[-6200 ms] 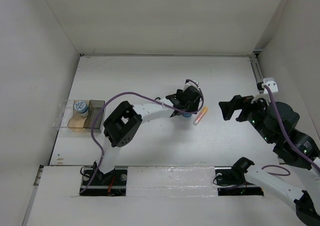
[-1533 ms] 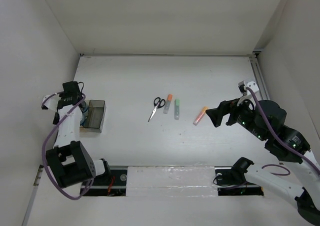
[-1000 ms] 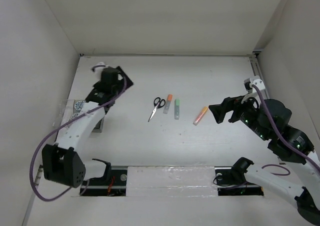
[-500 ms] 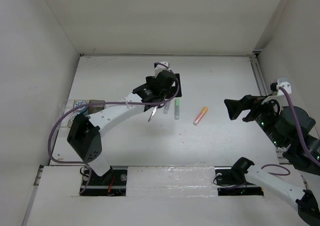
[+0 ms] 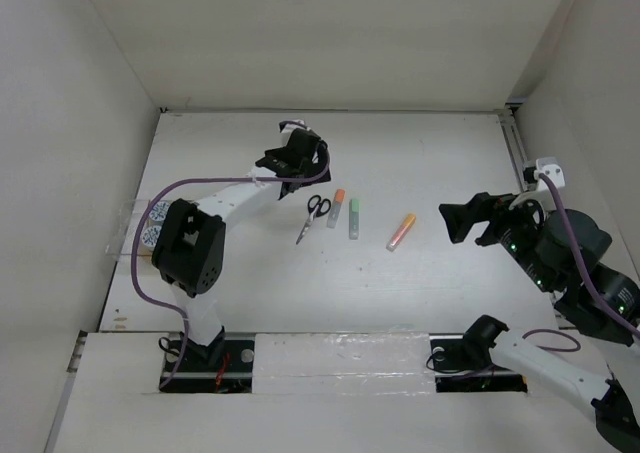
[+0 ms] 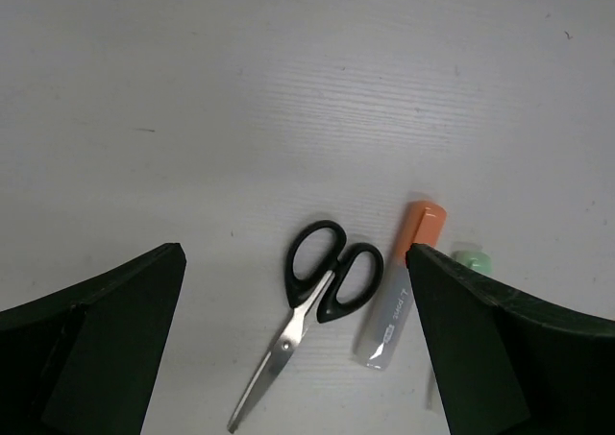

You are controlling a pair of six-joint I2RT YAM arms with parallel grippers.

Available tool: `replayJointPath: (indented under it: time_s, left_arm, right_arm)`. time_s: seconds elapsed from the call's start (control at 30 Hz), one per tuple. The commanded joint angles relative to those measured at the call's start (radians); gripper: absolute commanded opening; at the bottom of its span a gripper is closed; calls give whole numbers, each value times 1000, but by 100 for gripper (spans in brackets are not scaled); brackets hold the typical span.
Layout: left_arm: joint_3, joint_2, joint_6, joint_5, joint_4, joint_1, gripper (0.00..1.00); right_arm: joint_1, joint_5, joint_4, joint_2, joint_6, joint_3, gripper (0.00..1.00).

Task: Sort the stationery into containers
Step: Pick up the stationery from the center of the board.

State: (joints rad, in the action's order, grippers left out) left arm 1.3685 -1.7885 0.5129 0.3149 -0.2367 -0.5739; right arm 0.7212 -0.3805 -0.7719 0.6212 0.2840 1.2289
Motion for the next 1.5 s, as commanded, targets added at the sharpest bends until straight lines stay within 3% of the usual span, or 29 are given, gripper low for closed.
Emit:
replayJointPath:
  time_s: [0.0,0.4,0.63,0.77,0.9,1.07,1.23,1.47]
  left_arm:
    - [14,-40,-31,-94,49,34,100]
    - [23,-43,-86,-106,28,75,100]
    - [-28,26,-126,-226,66,75,98]
    - [15,35,-123,-205,47,3,100]
    - [128,-61,-102,-96,-45,-101,100]
    - [204,-144,-111,-86,-58,-119,98]
    - [215,-173,-120,-109,-58,-119,93]
    - [92,-134,-90,-138,-12,-119,90]
  right_arm:
    - [7,52,69,11,-3,-11,100]
    - [7,81,59,-2,-23,-29,100]
    - [7,81,59,-2,-23,-39,100]
    - [7,81,59,-2,-23,-39,100]
    - [7,91,59,8,-23,-29,100]
    - [7,100,48,-1,-23,-11,100]
    - [7,91,26,-2,-23,-11,100]
    - [7,81,36,-2,-23,-11,100]
